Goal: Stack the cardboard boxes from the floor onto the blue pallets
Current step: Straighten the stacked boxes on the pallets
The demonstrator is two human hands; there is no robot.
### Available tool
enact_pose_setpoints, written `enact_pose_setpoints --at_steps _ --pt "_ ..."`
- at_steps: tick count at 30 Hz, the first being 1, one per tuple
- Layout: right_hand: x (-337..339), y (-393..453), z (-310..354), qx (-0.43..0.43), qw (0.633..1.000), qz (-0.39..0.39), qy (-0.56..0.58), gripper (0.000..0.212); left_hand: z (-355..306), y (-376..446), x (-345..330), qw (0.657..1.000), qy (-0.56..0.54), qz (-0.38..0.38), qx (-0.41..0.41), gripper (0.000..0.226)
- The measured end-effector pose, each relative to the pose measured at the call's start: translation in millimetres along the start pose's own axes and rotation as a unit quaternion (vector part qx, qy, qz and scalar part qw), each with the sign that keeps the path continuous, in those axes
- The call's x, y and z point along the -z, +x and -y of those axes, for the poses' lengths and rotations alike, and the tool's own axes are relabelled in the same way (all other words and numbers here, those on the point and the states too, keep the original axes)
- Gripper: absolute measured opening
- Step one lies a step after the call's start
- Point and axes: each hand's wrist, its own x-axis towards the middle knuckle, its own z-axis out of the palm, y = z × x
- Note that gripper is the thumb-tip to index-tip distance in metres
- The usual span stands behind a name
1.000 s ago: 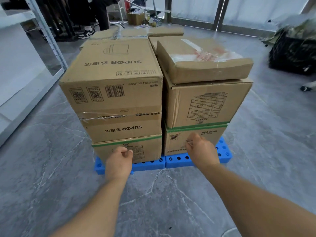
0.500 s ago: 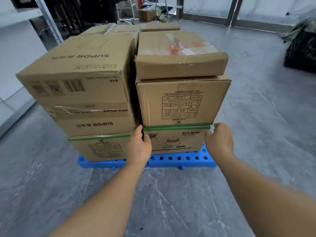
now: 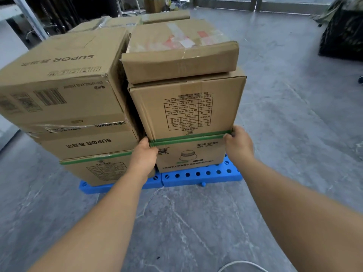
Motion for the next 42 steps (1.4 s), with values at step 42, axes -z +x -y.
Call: enact_pose_setpoints --at_steps 42 --pt "0 -14 -2 0.005 0.998 -0.013 -0.06 0.011 10 -9 39 0.999 0.035 0.01 -0.023 0.029"
